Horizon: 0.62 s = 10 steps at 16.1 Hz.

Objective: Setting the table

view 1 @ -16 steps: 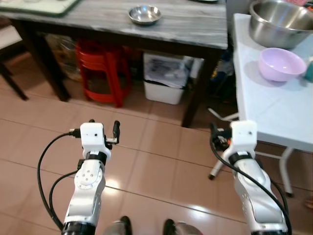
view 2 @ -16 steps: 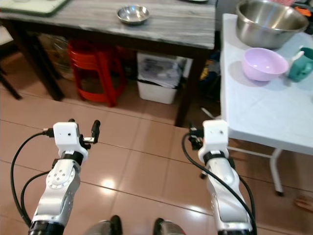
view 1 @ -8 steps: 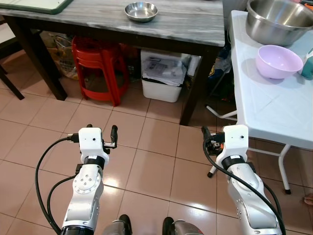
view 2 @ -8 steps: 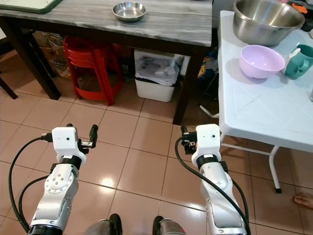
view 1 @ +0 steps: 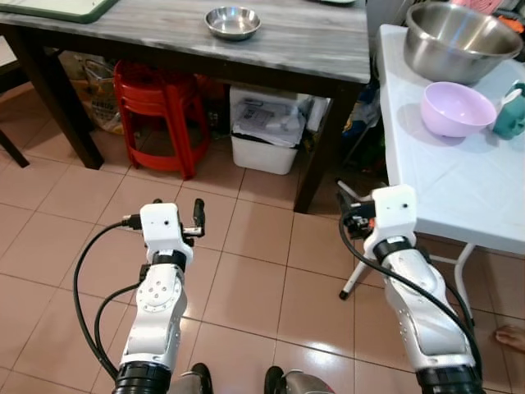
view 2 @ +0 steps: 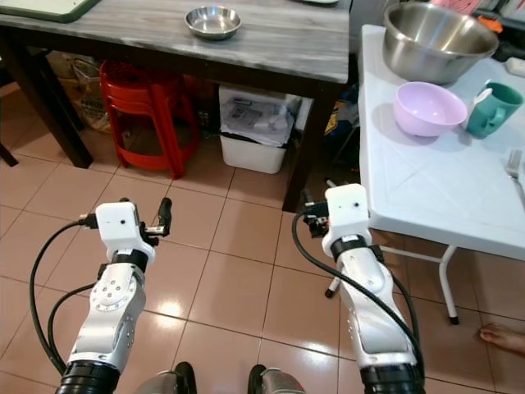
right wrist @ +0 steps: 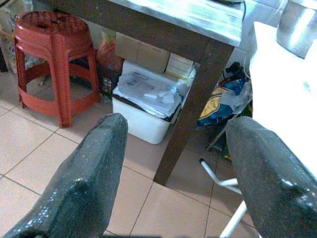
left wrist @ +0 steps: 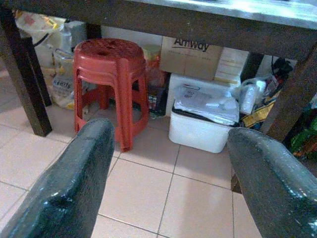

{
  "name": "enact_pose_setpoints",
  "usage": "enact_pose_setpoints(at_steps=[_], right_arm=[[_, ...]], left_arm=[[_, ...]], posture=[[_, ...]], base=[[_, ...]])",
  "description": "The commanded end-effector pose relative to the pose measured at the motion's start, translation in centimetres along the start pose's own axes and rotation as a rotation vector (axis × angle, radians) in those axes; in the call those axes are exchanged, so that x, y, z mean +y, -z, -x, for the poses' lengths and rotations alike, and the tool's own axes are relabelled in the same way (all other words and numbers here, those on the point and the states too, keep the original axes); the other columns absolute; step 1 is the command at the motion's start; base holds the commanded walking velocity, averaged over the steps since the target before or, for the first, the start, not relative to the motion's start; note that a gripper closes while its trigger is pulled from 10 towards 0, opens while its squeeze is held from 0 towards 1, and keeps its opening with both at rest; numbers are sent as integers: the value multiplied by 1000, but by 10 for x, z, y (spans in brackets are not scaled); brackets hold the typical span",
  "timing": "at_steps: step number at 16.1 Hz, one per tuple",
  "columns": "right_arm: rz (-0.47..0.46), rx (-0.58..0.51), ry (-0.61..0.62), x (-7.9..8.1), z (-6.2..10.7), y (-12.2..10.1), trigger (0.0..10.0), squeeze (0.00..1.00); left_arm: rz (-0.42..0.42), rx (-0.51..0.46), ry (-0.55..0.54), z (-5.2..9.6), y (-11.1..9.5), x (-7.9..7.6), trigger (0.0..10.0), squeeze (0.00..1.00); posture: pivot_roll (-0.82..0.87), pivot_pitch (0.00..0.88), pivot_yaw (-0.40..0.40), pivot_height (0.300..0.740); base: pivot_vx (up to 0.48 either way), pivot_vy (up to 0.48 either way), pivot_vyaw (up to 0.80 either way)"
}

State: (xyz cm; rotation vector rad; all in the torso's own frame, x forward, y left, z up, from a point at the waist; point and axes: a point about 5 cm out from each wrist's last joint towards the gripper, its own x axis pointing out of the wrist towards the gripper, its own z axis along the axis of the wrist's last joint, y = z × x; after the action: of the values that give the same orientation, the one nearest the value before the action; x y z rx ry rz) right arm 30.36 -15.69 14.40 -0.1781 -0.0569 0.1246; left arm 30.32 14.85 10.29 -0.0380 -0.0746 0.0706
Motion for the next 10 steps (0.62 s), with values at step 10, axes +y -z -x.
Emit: enact_pose_setpoints(at_steps=[10], right_arm=[[-40, 20, 77, 6, 7, 16, 10000, 0]], left_arm=[[-36, -20, 66, -10, -8, -2, 10000, 0]], posture=[[-161, 160, 13, 740]], base=[[0, 0, 0]])
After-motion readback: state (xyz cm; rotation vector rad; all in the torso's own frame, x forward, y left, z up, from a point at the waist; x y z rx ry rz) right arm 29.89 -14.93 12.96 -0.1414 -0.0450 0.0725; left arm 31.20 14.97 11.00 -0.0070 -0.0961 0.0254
